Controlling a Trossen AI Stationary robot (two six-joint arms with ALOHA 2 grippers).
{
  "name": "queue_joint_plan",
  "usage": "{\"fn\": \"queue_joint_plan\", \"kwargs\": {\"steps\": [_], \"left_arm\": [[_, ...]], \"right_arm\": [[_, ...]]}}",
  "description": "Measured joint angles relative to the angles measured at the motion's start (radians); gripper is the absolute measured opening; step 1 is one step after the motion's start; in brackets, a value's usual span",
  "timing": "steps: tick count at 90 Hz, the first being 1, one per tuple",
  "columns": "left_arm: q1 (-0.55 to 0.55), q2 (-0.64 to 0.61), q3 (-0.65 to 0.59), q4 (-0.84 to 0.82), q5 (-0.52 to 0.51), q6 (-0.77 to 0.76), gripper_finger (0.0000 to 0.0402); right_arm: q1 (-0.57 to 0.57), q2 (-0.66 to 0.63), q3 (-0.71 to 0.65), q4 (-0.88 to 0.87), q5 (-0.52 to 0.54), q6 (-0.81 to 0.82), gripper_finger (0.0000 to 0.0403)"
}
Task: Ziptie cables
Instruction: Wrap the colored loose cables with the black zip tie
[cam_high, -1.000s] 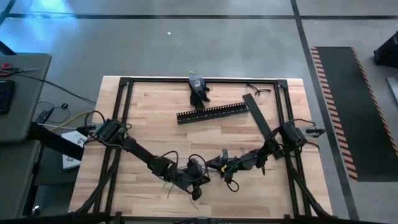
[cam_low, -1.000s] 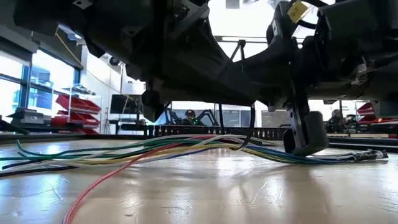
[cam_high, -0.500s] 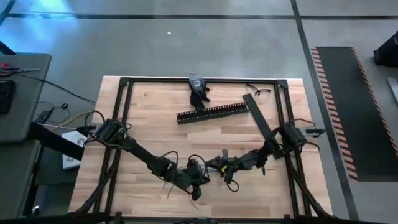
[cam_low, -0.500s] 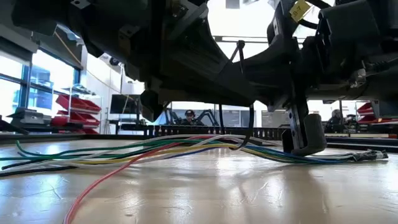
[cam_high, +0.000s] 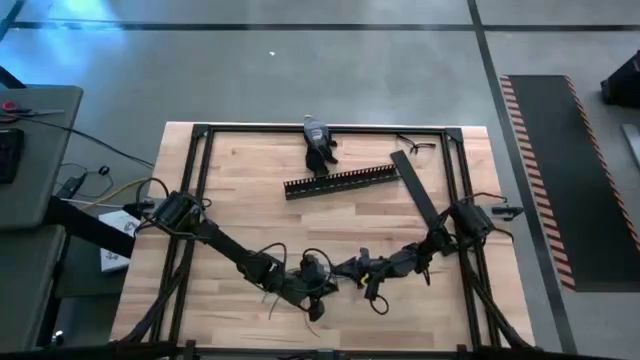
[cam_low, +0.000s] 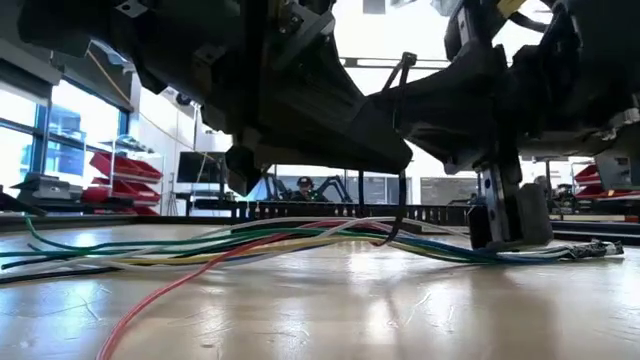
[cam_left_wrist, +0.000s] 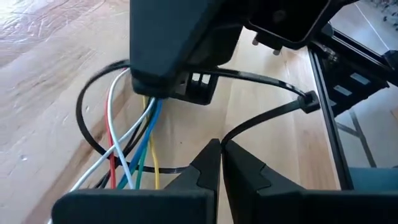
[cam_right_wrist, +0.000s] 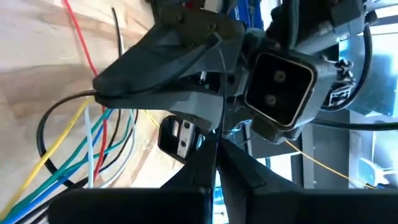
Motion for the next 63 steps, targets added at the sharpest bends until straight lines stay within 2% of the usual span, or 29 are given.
{"fn": "queue_joint_plan", "kwargs": {"steps": [28,63], "left_arm": [[-0.001,-0.001,-0.001,0.086,-0.003,-0.003,0.0],[-0.002,-0.001,-0.001,0.082,-0.001,-0.009,0.0]], "right_arm": [[-0.03,-0.001,0.0,-0.03,0.011,0.027,0.0],[-0.022,-0.001,0.0,0.0,-0.002,-0.015,0.0]]}}
